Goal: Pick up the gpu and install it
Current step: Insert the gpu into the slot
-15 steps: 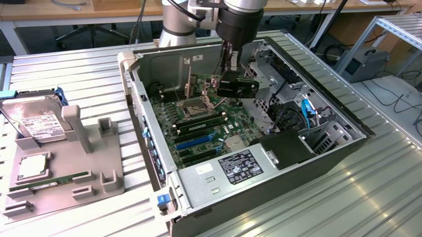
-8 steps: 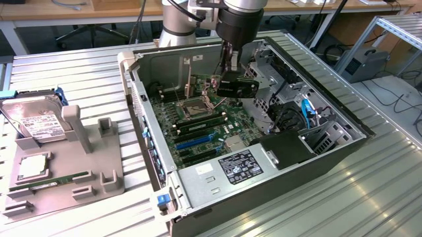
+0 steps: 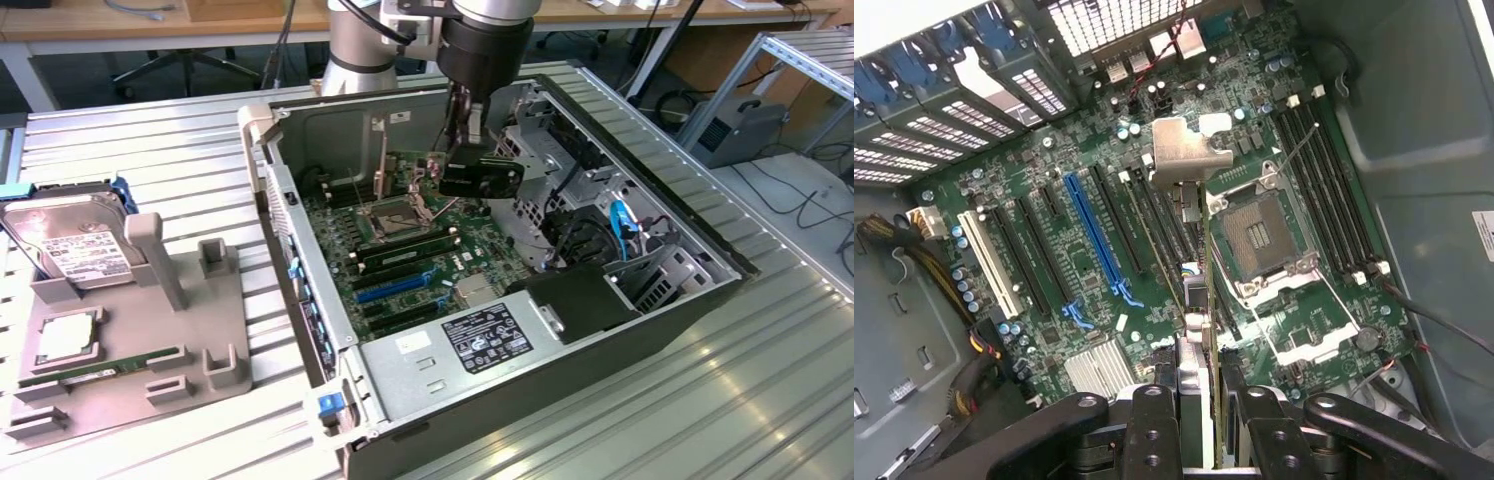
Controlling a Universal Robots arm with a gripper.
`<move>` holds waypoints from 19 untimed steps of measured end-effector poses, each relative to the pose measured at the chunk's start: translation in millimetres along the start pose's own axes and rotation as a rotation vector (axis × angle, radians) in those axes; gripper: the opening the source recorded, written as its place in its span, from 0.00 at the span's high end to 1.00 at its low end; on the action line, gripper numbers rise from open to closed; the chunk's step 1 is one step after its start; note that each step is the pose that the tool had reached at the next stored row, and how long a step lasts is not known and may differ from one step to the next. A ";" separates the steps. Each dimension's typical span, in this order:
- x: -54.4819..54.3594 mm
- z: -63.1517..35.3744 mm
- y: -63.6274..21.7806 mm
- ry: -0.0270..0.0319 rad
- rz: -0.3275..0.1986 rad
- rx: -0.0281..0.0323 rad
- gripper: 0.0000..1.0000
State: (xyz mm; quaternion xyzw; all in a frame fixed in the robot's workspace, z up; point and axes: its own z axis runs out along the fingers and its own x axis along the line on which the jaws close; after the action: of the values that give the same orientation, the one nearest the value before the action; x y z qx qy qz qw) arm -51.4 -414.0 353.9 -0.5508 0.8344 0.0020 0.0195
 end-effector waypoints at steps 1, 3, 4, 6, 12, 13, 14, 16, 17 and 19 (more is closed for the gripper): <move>0.0 0.0 0.0 0.0000 -0.001 -0.0001 0.72; 0.0 0.0 0.0 0.0000 -0.004 -0.0001 0.72; 0.0 0.0 0.0 0.0000 -0.005 -0.0002 0.72; 0.0 0.0 0.0 0.0000 -0.007 -0.0003 0.72; 0.0 0.1 0.0 -0.0002 -0.015 -0.0006 0.72; 0.0 0.1 0.0 -0.0002 -0.016 -0.0006 0.72; 0.0 0.1 0.0 -0.0002 -0.018 -0.0007 0.72; 0.0 0.1 0.0 -0.0002 -0.020 -0.0007 0.72; 0.0 0.1 0.0 -0.0003 -0.021 -0.0008 0.72; 0.0 0.1 0.0 -0.0002 -0.023 -0.0008 0.72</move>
State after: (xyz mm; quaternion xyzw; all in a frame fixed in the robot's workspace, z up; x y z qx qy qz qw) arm -51.4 -414.0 353.8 -0.5603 0.8280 0.0021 0.0194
